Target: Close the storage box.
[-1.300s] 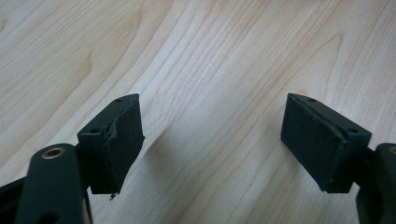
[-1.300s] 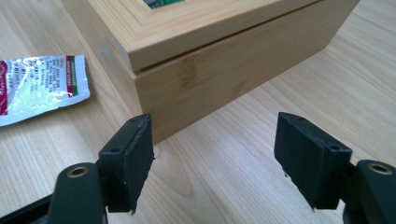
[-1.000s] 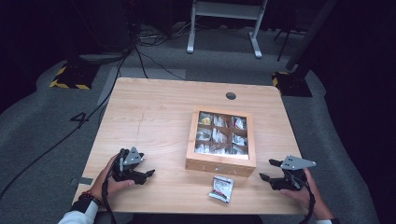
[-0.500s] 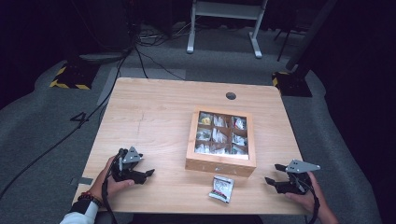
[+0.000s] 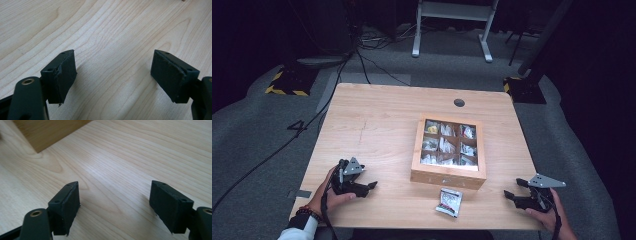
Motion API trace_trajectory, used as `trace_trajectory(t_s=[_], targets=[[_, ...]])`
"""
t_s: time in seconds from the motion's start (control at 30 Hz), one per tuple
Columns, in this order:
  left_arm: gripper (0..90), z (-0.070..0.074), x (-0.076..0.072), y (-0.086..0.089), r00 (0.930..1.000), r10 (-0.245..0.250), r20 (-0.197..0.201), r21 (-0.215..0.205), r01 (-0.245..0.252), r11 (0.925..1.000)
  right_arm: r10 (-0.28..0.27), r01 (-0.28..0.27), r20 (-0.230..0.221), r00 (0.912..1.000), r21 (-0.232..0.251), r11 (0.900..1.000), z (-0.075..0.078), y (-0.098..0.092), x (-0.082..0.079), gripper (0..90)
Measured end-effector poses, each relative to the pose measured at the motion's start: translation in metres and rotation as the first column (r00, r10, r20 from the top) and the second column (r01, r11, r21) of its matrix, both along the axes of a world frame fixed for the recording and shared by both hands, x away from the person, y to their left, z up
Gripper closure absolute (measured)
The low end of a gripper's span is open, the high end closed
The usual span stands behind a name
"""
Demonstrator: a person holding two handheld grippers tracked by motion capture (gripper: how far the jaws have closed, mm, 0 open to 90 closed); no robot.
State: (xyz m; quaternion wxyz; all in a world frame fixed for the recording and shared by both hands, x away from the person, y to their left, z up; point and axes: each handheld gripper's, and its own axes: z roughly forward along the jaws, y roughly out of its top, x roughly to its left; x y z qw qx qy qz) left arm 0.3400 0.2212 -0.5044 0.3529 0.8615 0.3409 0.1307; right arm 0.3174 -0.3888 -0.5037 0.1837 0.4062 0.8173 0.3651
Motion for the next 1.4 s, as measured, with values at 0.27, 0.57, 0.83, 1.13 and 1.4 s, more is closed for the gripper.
trace_trajectory(t_s=[0.27, 0.57, 0.83, 1.13, 1.4], targets=[[20.7, 0.0, -0.0003, 0.0006, 1.0, -0.001, 0.001, 0.0, 0.001, 1.0, -0.022, 0.022, -0.001, 0.9998, -0.004, 1.0, -0.0003, -0.0002, 0.0002, 21.8], [20.7, 0.0, -0.0005, 0.0012, 1.0, -0.003, -0.001, 0.0, 0.003, 1.0, -0.036, 0.036, -0.002, 0.9994, -0.007, 0.999, -0.0005, 0.0005, 0.0006, 19.9], [20.7, -0.0001, -0.0011, 0.0015, 1.0, 0.001, 0.001, 0.0, -0.001, 1.0, -0.035, 0.035, -0.003, 0.9994, -0.007, 0.999, -0.0005, 0.0005, 0.0012, 19.6], [20.6, -0.0001, -0.0011, 0.0017, 1.0, 0.003, 0.0, -0.001, -0.003, 1.0, -0.035, 0.034, -0.003, 0.9994, -0.008, 0.999, -0.0005, 0.0005, 0.0012, 19.6], [20.2, 0.0001, -0.0003, 0.0021, 1.0, -0.002, 0.001, 0.004, 0.002, 1.0, -0.034, 0.034, -0.004, 0.9994, -0.008, 0.999, -0.0004, 0.0004, 0.0012, 19.6]])
